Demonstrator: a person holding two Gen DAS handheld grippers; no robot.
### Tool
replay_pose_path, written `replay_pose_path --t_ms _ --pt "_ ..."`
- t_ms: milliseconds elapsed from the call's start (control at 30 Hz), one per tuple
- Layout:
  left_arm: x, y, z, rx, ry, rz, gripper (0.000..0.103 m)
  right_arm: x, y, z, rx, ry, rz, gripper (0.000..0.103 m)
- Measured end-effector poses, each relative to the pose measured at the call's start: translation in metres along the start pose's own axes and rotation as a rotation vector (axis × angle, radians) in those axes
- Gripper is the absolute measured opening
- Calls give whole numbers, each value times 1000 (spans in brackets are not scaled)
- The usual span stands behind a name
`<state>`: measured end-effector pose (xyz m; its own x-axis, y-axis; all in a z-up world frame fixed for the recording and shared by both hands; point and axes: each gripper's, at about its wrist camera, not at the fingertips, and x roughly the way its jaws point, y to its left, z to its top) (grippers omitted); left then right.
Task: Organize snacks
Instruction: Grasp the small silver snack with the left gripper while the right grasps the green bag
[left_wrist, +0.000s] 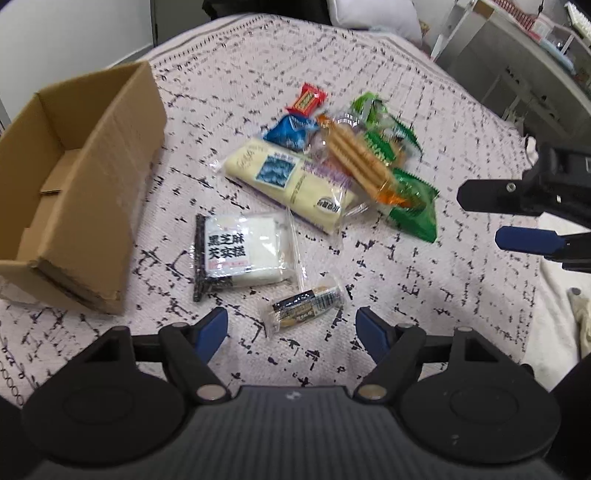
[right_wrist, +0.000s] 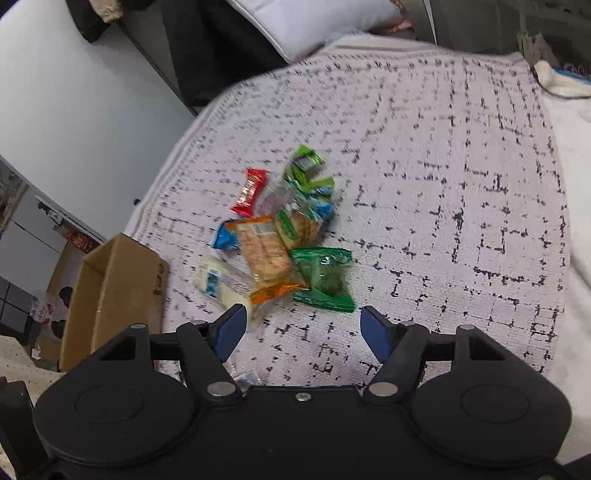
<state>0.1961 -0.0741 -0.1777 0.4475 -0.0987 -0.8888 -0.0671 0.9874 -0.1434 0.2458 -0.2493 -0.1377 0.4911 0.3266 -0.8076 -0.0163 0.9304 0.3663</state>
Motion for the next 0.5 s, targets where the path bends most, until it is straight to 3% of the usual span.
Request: replay_pose_path --t_ms 233,400,500 --pt "25 -11 7 31 38 19 67 26 -7 12 10 25 -76 59" --pt "33 -14 12 53 25 38 61 37 -10 16 16 42 -79 56" --pt "34 -13 14 40 17 38 40 44 -12 19 18 53 -95 55"
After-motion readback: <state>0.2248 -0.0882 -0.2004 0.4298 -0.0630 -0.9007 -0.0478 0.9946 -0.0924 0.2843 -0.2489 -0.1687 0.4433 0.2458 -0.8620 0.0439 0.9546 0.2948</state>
